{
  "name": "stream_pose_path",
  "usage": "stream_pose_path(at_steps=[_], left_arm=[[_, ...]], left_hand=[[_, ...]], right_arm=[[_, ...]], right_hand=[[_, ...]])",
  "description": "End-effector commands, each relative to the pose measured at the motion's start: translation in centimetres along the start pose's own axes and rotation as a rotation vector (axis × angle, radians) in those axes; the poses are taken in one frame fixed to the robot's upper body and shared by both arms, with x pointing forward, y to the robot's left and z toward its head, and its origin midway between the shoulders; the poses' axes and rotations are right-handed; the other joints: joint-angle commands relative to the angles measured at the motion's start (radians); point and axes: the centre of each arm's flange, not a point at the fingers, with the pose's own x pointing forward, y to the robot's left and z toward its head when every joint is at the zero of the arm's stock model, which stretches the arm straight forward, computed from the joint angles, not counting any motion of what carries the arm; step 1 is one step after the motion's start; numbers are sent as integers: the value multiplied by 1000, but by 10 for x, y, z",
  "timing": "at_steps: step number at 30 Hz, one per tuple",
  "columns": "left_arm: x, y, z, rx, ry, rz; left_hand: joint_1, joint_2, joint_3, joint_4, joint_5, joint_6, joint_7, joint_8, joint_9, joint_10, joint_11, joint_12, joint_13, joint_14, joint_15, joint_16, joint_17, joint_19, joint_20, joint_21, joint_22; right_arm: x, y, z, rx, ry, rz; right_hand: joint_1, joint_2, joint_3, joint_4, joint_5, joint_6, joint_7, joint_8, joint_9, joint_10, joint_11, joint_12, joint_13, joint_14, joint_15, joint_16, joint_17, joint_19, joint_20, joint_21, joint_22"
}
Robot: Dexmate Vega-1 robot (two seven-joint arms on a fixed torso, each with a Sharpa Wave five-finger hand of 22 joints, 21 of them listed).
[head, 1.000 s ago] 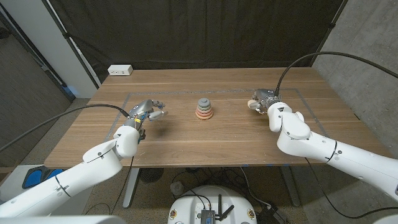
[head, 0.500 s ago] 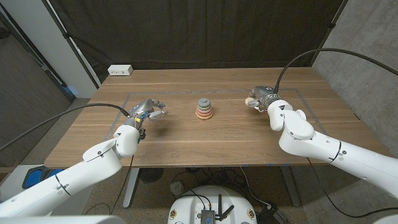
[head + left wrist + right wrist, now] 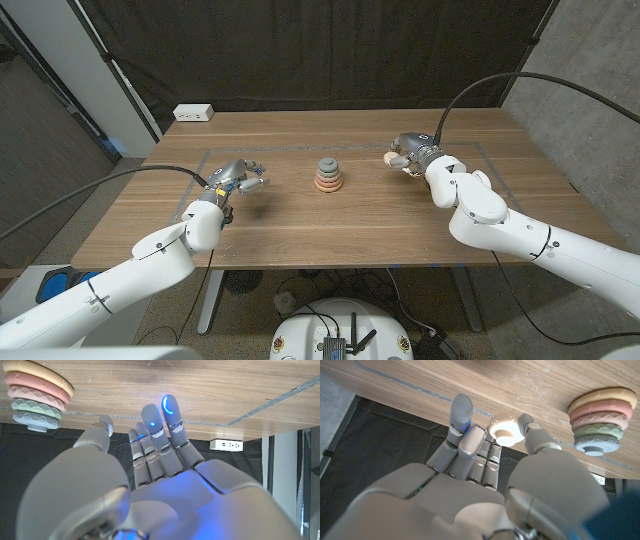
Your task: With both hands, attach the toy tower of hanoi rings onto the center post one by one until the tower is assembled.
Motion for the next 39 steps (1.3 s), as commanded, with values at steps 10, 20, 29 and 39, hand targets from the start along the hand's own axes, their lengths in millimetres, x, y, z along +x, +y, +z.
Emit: stream_pose_path(at_steps=[10, 20, 29, 39], left_arm=[[6, 2, -2, 6, -3, 7], [6, 1, -3, 1, 3, 13], [7, 1, -2, 3, 4, 13], [7, 0, -1, 4, 3, 11]], left_hand=[[-7, -3, 10, 1, 5, 10, -3, -5, 5, 9, -3, -5, 3, 9, -70, 8, 4, 4, -143, 6, 3], [-7, -3, 11, 1, 5, 9, -3, -5, 5, 9, -2, -5, 4, 7, -70, 7, 1, 6, -143, 6, 4], [-8, -3, 12, 1, 5, 9, -4, -6, 5, 9, -2, -6, 3, 7, -70, 7, 1, 6, -143, 6, 3], [-8, -3, 14, 1, 4, 10, -2, -6, 5, 8, -2, -6, 3, 7, -70, 8, 0, 4, -143, 6, 4]], right_arm=[[7, -17, 33, -46, -123, -22], [11, -24, 42, -53, -174, -34], [15, -26, 49, -52, -211, -40], [18, -28, 59, -59, -240, -45]], right_hand=[[59, 45, 5, 6, -1, 30, -16, 4, 1, 81, -68, -1, 11, 10, -4, -2, 4, 17, -35, -2, 2], [60, 45, 4, 7, -2, 32, -18, 3, 0, 82, -69, -4, 13, 10, -4, -3, 4, 17, -35, -4, 0], [60, 45, 3, 8, -3, 32, -17, 2, 0, 85, -69, -7, 14, 11, -4, -3, 4, 19, -35, -4, 0], [62, 46, 3, 8, -4, 33, -19, 0, 0, 87, -69, -9, 17, 11, -4, -3, 4, 20, -35, -6, -1]])
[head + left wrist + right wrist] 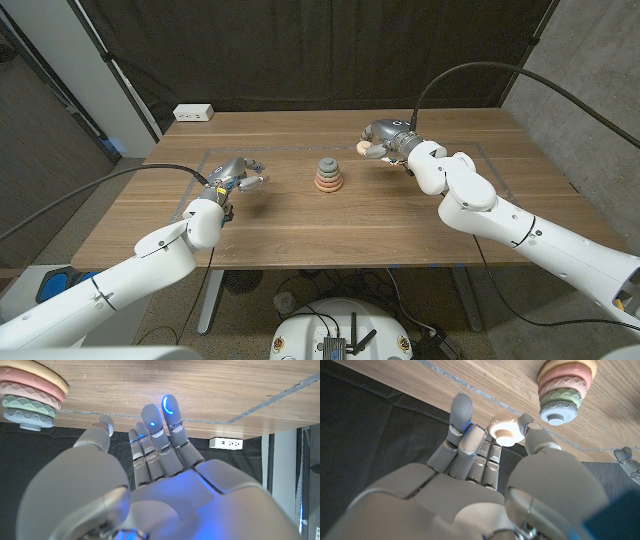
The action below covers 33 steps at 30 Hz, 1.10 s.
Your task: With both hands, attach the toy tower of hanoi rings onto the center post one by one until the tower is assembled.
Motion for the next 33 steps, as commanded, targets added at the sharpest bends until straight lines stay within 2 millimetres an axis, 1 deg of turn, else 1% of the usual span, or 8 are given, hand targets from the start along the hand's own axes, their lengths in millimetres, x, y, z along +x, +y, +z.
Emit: stream_pose_path(at_steps=[1, 19, 33], left_arm=[[0, -1, 0, 0, 1, -2], [-4, -2, -1, 0, -1, -1], [-2, -2, -1, 0, -10, -2]], left_hand=[[-8, -3, 6, 2, 4, 8, -1, 0, 5, 8, -2, -2, 3, 7, -70, 8, 0, 4, -143, 6, 3], [-9, -4, 7, 2, 4, 3, -1, -3, 6, 3, -3, -4, 4, 7, -70, 9, -1, 5, -143, 7, 4], [-10, -4, 9, 2, 3, 4, -1, -3, 6, 1, -3, -4, 4, 7, -70, 11, -1, 5, -143, 6, 2]], right_arm=[[6, -3, 12, -8, -49, -7], [13, -3, 27, -5, -87, -17], [25, -3, 40, -9, -120, -3]], right_hand=[[62, 46, 3, 8, 3, 29, -25, 2, 5, 83, -73, 7, 5, 8, 0, 0, 4, 7, -29, -2, 0], [63, 47, 2, 8, 2, 31, -25, 0, 5, 90, -72, 3, 7, 8, 0, 0, 4, 8, -29, -3, 0], [65, 47, 1, 8, 2, 31, -26, -2, 5, 91, -73, -2, 10, 8, 0, 0, 4, 9, -29, -4, 0]])
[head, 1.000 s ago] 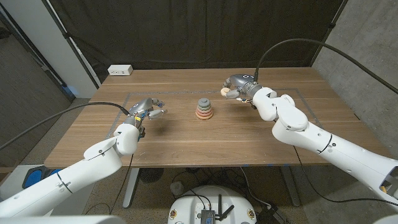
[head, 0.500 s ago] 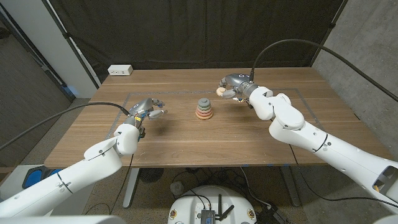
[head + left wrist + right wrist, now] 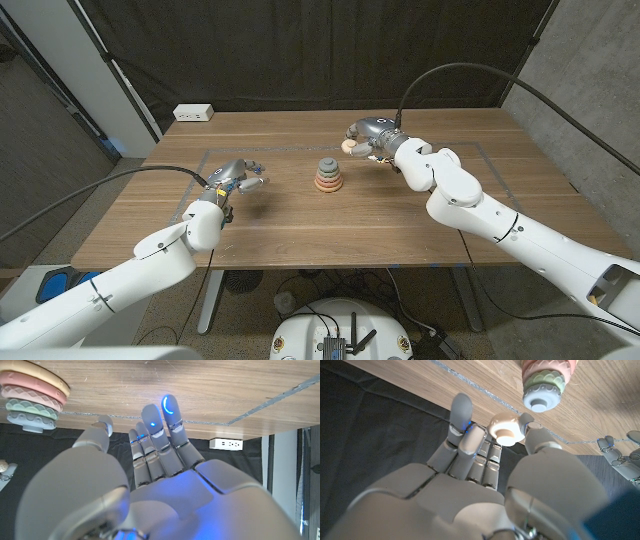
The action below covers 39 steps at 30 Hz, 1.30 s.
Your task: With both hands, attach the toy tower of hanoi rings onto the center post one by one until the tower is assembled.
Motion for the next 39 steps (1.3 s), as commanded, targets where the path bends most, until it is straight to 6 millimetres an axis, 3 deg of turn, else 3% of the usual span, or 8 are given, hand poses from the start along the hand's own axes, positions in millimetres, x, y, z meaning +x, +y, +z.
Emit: stream_pose_path(at_steps=[1, 39], left_arm=[[0, 0, -1, -1, -5, 3], [-2, 1, -6, 4, 10, 8]], left_hand=[[-5, 2, 7, -1, 3, 4, -1, -3, 6, 1, -3, 0, 4, 7, -70, 4, 1, 6, -143, 7, 4], [-5, 0, 13, -1, 2, 0, 0, -4, 6, -1, -1, 0, 4, 7, -70, 10, 0, 5, -143, 6, 2]], right_arm=[[10, 0, 12, -4, -40, 9], [49, 2, 38, 18, -114, 62]], right_hand=[[57, 55, 4, 5, 4, 24, -17, 8, 5, 85, -78, -1, 4, 8, 0, 0, 4, 9, -29, -4, 0], [63, 57, 3, 5, 2, 22, -14, -2, 6, 87, -73, -14, 10, 5, 0, -1, 4, 10, -30, -6, 1]])
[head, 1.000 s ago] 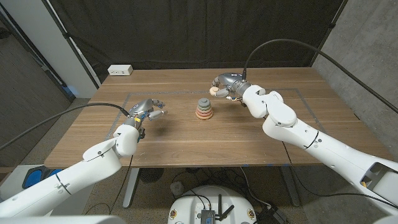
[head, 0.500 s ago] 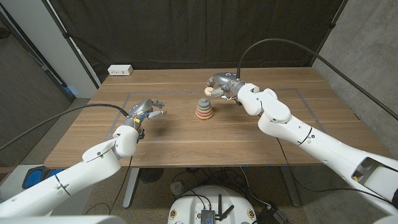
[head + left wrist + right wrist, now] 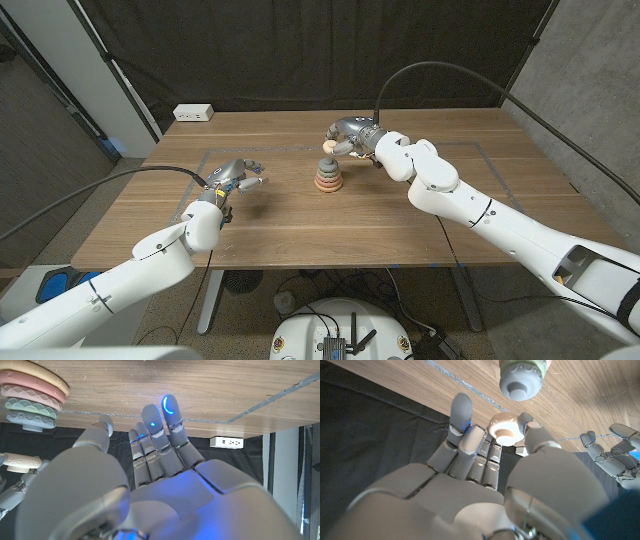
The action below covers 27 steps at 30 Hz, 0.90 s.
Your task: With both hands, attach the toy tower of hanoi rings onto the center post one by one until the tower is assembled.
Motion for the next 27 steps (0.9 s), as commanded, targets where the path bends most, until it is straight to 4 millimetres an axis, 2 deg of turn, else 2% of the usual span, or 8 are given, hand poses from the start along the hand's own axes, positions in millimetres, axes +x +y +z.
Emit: stream_pose_path(at_steps=[1, 27], left_arm=[[-2, 1, -4, -2, 15, 1], [-7, 1, -10, -7, 29, 5]], left_hand=[[-5, 0, 7, -1, 2, 0, -1, -4, 1, -1, -2, 0, 4, 5, -70, 6, 0, 5, -143, 6, 2], [-6, 0, 10, -1, 1, 2, -1, -4, 2, 0, -2, 1, 4, 5, -70, 8, -1, 6, -143, 8, 3]], right_arm=[[12, 1, 8, 2, -22, 20], [25, 10, 8, 0, 15, 132]], right_hand=[[53, 55, 3, 5, 4, 23, -14, 1, 5, 88, -74, 0, 3, 5, 0, -1, 4, 9, -30, -3, 0], [55, 57, 2, 6, 3, 18, -8, -8, 6, 76, -71, -10, 8, 2, 0, -2, 4, 8, -30, -4, 1]])
